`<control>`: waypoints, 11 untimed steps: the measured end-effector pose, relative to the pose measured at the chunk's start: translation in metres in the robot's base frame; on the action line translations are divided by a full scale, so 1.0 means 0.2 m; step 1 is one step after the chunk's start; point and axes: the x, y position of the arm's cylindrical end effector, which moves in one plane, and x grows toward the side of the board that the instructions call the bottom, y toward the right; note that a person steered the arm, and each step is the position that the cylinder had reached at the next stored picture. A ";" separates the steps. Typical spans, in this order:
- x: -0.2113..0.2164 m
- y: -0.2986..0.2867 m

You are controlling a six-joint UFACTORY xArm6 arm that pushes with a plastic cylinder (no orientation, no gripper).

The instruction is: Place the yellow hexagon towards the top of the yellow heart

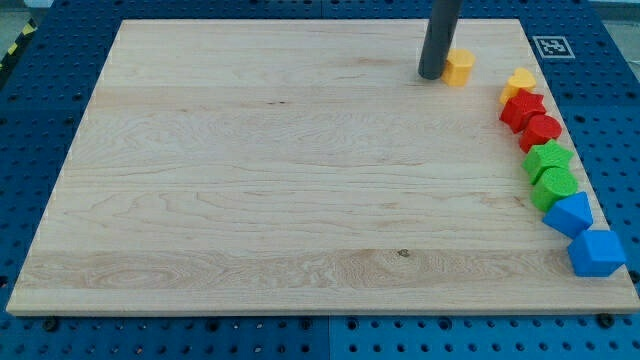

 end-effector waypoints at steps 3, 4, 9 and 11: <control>-0.05 0.18; -0.07 0.18; -0.08 0.25; -0.02 0.10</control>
